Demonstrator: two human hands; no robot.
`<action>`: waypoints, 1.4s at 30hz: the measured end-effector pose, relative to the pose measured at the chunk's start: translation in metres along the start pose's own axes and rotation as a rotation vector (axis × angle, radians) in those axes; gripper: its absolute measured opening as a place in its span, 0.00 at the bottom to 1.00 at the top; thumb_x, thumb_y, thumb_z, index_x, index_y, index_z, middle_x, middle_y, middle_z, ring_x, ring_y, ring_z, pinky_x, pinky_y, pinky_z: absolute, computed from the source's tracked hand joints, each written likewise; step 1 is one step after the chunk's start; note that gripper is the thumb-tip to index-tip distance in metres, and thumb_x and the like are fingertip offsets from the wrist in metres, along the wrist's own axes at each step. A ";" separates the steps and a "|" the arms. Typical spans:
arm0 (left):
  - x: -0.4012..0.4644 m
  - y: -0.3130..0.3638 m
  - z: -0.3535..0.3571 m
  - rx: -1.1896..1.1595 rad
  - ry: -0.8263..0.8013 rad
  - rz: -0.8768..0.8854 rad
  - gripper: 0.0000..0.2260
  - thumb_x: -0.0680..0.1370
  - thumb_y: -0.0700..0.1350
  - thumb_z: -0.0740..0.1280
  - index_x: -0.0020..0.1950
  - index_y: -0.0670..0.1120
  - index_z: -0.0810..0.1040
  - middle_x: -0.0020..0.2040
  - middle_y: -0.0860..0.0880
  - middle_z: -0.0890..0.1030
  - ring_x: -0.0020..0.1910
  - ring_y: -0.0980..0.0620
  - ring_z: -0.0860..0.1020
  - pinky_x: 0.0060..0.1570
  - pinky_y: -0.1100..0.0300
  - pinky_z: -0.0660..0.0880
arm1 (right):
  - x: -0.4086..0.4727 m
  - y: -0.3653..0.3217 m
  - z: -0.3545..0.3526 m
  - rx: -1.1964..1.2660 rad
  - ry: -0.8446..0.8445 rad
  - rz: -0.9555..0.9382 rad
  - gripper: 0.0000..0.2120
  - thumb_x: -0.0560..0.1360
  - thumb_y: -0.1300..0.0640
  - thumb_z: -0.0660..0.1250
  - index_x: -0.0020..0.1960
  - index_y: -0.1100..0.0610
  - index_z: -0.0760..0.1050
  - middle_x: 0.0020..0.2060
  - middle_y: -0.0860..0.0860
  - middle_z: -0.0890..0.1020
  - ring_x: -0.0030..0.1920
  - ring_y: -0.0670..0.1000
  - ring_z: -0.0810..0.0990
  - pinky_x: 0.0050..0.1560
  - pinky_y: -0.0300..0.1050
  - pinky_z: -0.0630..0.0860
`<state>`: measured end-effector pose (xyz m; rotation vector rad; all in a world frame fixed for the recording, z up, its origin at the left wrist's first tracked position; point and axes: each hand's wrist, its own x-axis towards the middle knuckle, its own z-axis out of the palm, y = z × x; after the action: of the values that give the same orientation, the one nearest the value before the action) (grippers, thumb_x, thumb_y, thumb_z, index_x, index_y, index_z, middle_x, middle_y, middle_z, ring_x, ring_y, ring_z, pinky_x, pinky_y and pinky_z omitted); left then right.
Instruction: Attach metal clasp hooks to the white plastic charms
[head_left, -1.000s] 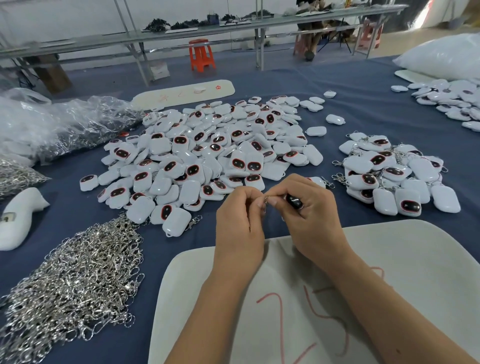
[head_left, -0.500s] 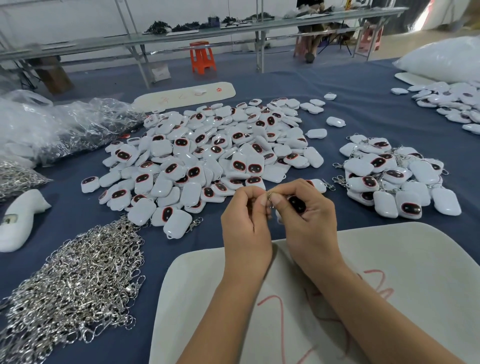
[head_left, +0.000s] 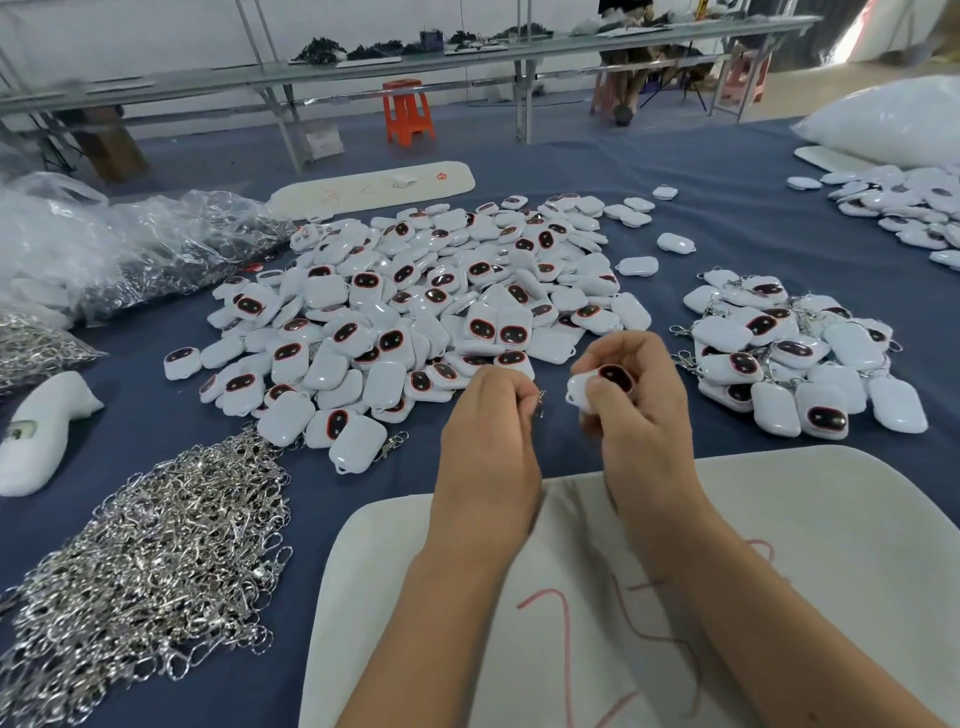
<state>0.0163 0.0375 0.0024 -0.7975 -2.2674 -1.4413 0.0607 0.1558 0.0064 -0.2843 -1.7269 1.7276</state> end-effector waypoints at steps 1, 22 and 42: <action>0.000 -0.001 0.000 0.015 -0.016 0.006 0.09 0.75 0.33 0.59 0.42 0.46 0.70 0.40 0.51 0.73 0.41 0.50 0.70 0.41 0.54 0.68 | 0.002 -0.002 -0.002 -0.004 0.005 -0.008 0.10 0.76 0.63 0.63 0.53 0.51 0.75 0.44 0.50 0.80 0.39 0.49 0.72 0.43 0.54 0.72; -0.004 -0.006 0.005 0.070 -0.078 0.039 0.09 0.73 0.33 0.58 0.45 0.46 0.71 0.43 0.51 0.74 0.41 0.50 0.69 0.41 0.51 0.67 | -0.003 -0.006 0.001 -0.355 -0.150 -0.203 0.08 0.81 0.69 0.61 0.54 0.57 0.71 0.40 0.49 0.77 0.37 0.49 0.74 0.39 0.38 0.68; -0.004 -0.006 0.007 0.090 -0.155 0.043 0.17 0.73 0.31 0.60 0.45 0.54 0.66 0.42 0.54 0.71 0.39 0.55 0.67 0.41 0.61 0.66 | -0.002 -0.006 0.001 -0.402 -0.061 -0.231 0.08 0.81 0.69 0.62 0.53 0.56 0.71 0.43 0.48 0.78 0.42 0.47 0.77 0.41 0.30 0.70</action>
<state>0.0160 0.0409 -0.0077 -0.9533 -2.3948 -1.2890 0.0628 0.1531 0.0114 -0.1981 -2.0576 1.2304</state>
